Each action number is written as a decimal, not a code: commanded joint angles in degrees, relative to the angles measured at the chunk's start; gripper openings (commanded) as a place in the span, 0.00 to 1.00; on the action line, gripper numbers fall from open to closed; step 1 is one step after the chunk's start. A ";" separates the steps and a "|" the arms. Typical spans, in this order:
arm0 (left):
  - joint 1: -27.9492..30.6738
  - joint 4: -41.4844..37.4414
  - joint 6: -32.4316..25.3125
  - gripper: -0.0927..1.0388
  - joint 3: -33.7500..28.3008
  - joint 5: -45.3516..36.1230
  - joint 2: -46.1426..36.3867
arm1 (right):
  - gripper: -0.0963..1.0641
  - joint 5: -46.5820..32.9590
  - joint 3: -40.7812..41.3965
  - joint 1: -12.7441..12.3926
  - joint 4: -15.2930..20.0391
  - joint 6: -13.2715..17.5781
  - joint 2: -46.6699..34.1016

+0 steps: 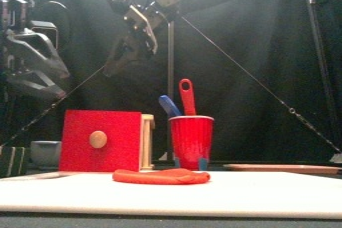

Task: Get the cutter from the drawer then cut the dough then place the extra dough in the bowl
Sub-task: Place the cutter on the board

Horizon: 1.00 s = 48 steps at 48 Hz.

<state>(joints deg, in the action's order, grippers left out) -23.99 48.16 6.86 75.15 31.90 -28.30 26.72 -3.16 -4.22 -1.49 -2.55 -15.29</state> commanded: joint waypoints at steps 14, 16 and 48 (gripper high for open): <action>2.37 -5.80 -0.09 0.74 1.58 0.09 -5.80 | 0.69 -2.55 1.67 -0.53 2.90 0.00 -0.26; 2.37 -5.89 -0.09 0.74 1.67 0.00 -5.71 | 0.69 -2.37 1.67 -0.53 2.81 0.00 -0.97; 2.90 -5.71 0.00 0.74 1.67 0.00 -5.71 | 0.69 -1.76 2.64 -1.93 1.85 0.00 -5.63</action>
<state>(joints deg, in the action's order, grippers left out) -21.18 42.63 7.03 77.43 31.64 -33.93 25.14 0.09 -5.71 0.35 -2.55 -22.32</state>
